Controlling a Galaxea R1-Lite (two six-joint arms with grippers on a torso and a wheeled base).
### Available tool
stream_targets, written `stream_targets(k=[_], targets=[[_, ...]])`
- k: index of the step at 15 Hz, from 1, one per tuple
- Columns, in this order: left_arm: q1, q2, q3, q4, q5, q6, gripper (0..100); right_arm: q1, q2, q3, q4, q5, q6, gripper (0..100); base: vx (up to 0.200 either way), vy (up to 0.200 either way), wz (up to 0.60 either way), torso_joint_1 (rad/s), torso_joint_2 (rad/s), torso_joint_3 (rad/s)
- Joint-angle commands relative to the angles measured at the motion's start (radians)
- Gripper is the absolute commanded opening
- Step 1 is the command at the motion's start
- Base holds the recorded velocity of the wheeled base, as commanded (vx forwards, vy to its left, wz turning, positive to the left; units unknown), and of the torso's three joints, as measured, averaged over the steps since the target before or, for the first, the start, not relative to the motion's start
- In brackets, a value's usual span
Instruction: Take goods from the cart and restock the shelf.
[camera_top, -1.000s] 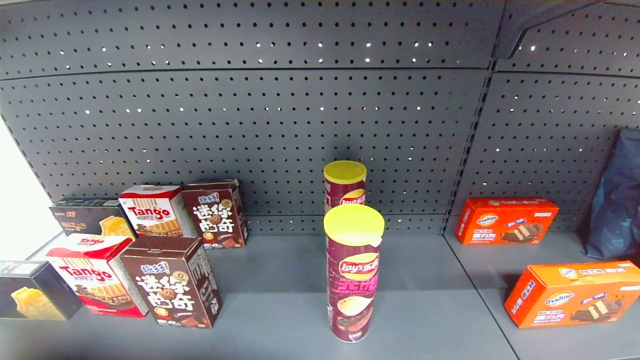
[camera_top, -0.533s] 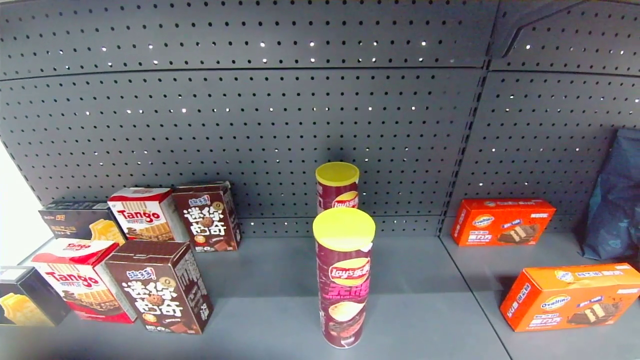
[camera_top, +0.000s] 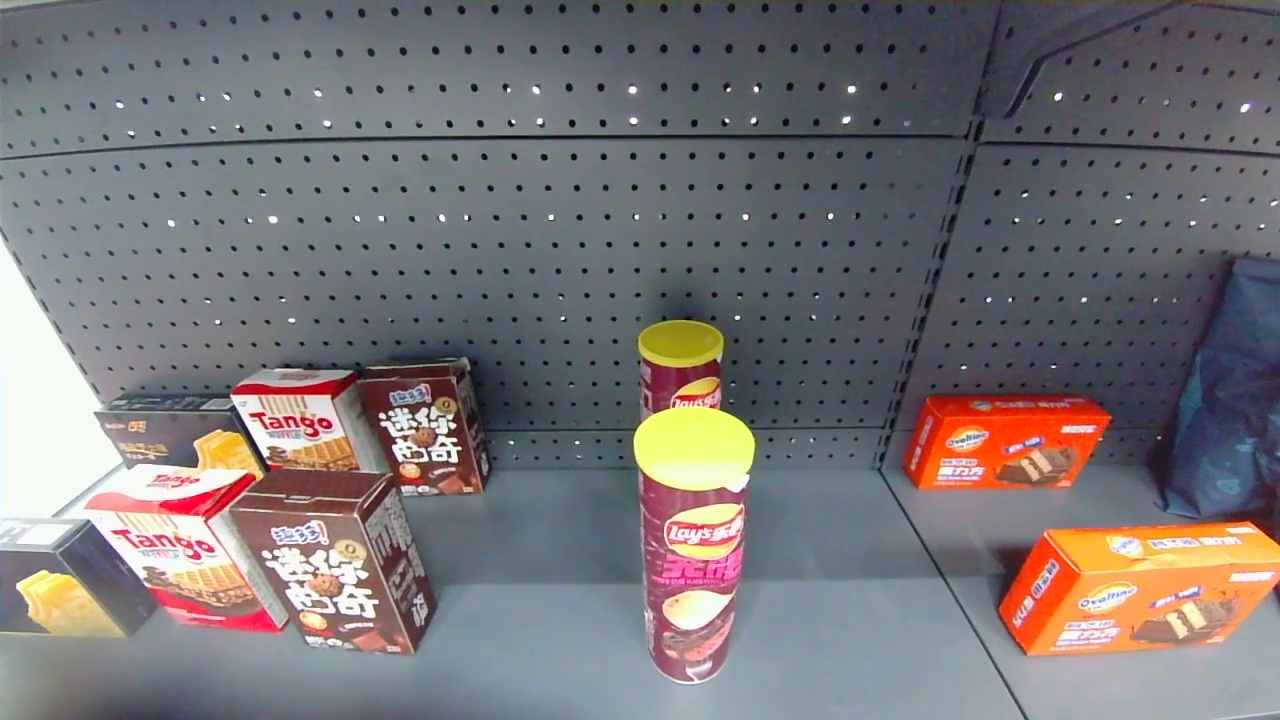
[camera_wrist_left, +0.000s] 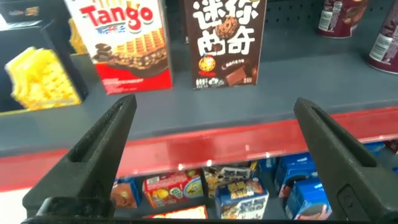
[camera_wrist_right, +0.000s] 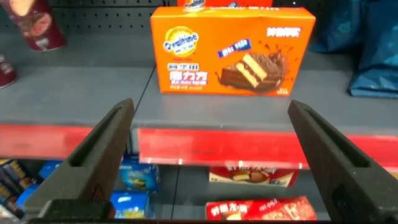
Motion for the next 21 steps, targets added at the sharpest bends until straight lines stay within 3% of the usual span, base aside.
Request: stream_targets(k=[1,21], targets=[[0.000,0.000,-0.001,0.000,-0.001,0.001,100,0.000,0.000,0.000,0.000,0.000,0.000,100,0.000,0.000,0.00,0.000,0.00,0.000],[0.000,0.000,-0.001,0.000,-0.002,0.006,100,0.000,0.000,0.000,0.000,0.000,0.000,100,0.000,0.010,0.03,0.000,0.00,0.000]])
